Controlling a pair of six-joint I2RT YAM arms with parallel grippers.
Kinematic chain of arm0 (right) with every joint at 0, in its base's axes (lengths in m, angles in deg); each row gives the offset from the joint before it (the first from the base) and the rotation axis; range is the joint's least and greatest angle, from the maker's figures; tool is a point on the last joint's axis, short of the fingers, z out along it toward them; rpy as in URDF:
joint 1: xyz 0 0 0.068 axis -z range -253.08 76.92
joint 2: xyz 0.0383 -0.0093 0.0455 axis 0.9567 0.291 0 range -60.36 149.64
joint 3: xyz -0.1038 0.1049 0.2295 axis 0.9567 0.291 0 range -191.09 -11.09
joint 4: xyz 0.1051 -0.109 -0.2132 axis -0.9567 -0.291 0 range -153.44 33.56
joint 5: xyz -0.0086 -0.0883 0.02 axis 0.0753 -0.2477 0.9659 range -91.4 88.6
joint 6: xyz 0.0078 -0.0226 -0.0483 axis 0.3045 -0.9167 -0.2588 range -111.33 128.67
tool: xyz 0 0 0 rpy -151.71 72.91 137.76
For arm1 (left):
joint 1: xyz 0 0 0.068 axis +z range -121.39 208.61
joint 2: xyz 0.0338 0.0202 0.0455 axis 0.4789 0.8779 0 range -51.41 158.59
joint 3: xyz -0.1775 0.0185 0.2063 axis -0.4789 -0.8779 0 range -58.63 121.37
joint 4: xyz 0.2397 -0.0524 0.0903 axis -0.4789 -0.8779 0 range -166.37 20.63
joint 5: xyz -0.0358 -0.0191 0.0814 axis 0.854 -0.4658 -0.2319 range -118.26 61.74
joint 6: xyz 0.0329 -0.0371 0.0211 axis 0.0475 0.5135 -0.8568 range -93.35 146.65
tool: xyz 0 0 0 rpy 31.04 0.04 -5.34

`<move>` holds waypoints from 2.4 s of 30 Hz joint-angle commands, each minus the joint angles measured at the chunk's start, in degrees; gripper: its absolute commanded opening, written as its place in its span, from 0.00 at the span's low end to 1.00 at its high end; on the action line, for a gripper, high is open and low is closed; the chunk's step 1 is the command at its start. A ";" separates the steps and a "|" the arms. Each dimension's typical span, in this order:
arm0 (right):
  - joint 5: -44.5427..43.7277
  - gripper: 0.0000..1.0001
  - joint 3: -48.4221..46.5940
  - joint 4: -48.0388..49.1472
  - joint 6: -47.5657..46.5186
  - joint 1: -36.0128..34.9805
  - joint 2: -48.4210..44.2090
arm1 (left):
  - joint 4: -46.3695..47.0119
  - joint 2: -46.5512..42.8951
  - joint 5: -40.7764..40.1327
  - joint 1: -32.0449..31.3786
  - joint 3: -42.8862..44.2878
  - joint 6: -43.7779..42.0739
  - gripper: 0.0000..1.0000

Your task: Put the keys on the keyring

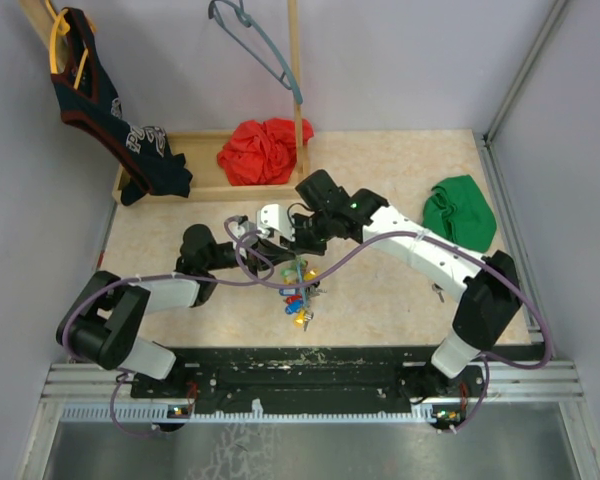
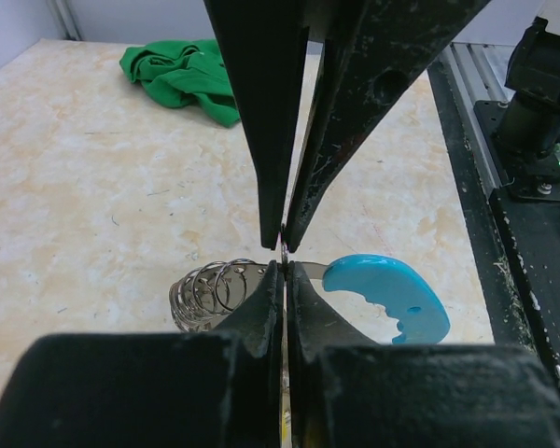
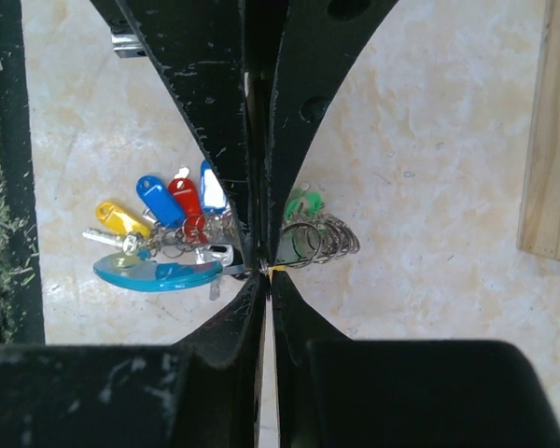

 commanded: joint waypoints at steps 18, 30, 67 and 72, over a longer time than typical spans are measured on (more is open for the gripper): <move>27.28 0.28 30.16 45.57 22.34 12.73 -15.17 | 24.67 4.87 -2.63 -0.22 -3.44 11.88 0.00; 29.98 0.27 32.67 52.61 24.74 13.31 -13.57 | 24.96 4.86 -1.85 -0.17 -3.44 11.82 0.00; 5.94 0.00 -4.08 -4.07 -0.09 2.32 -0.34 | 3.81 -1.65 0.61 -0.10 -0.49 1.78 0.35; 4.68 0.00 -5.52 -5.29 -0.23 1.45 1.37 | 8.81 -0.37 2.02 -0.14 -0.66 5.61 0.34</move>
